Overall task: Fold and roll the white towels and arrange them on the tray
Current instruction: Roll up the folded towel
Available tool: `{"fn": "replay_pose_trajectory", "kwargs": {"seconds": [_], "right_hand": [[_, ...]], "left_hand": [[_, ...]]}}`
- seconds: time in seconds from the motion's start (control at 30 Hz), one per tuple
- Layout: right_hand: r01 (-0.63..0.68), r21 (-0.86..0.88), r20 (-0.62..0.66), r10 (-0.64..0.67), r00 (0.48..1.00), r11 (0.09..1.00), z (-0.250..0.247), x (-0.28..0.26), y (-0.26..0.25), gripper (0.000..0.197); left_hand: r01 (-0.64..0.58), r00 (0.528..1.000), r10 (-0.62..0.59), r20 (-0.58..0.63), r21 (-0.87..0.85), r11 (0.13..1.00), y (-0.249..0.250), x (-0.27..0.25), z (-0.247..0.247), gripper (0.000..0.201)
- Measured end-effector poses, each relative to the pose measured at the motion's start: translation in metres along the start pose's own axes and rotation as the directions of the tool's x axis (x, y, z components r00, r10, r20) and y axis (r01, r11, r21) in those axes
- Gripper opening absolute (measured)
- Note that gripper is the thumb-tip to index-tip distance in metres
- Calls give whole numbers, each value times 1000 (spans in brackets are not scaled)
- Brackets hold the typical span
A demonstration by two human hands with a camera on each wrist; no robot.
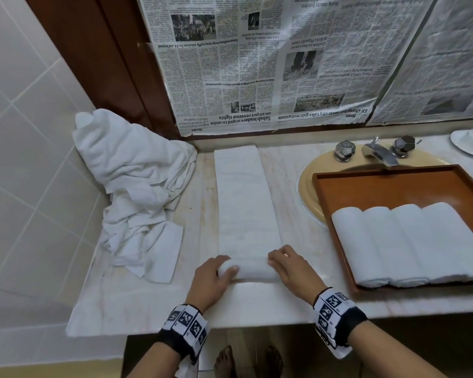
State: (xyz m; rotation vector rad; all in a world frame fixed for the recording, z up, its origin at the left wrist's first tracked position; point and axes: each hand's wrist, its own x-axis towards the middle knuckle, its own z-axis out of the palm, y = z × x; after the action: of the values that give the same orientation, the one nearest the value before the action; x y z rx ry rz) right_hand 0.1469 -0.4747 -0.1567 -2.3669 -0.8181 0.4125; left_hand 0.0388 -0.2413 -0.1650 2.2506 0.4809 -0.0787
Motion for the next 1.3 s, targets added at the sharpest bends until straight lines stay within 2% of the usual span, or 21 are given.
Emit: {"fn": "replay_pose_trajectory", "kwargs": {"seconds": [0.1,0.13,0.2,0.23,0.3,0.37,0.47,0.57,0.6,0.67,0.7,0.77,0.83,0.9,1.0,1.13,1.2,1.3], "right_hand": [[66,-142,114,-50,992,988,-1,4,-5,45],[90,-190,141,-63,988,978,-2,6,-7,48],[94,-199,153,-63,986,976,-3,9,-6,42],[87,-157,143,-64,988,984,-4,11,-4,39],[46,-76,136,-36,990,996,-8,17,-3,36],[-9,-55,163,18,986,998,-13,24,-5,35],[-103,-41,217,109,970,994,-21,29,-7,35],[-146,38,213,135,968,989,-21,23,-4,25],[-132,-28,173,135,976,991,-17,21,-2,25],[-71,-326,-24,67,997,943,-8,15,-4,11],[-52,-411,-101,11,995,910,-5,10,-6,8],[41,-430,-188,-134,973,902,1,3,-10,15],[185,-416,-134,-261,956,891,6,-2,-10,21],[228,-423,-32,-266,963,877,10,-6,-10,39],[174,-320,15,-179,984,931,10,-1,-6,38],[7,-33,90,-4,996,999,-3,16,-1,39],[-31,13,134,28,991,999,-5,21,0,39],[-76,93,154,61,986,993,-6,21,3,30]], "left_hand": [[50,996,-49,-77,8,999,1,3,-1,33],[64,994,-63,-90,7,998,3,4,-1,34],[68,990,-64,-129,24,997,6,3,3,35],[42,987,-32,-160,64,997,8,1,6,35],[-89,974,125,-187,188,978,12,-5,11,33],[-178,968,215,-132,247,953,12,-11,16,40],[-196,976,216,-31,311,930,5,-13,15,61],[-226,972,235,29,411,883,-3,-9,10,60],[-209,978,202,57,376,903,-4,-6,9,59],[-135,987,111,118,222,966,-7,3,6,61],[-100,987,78,140,161,982,-6,8,4,63],[-71,984,46,172,144,987,-3,17,1,64],[-36,979,0,204,175,984,3,24,-3,59],[1,971,-47,235,192,981,6,30,-7,62],[4,969,-39,246,138,990,5,29,-10,76],[38,998,-35,48,-73,997,7,13,-5,49],[14,1000,-14,-2,-53,998,10,7,-3,47],[-95,994,99,-46,78,992,10,2,2,56]]}}
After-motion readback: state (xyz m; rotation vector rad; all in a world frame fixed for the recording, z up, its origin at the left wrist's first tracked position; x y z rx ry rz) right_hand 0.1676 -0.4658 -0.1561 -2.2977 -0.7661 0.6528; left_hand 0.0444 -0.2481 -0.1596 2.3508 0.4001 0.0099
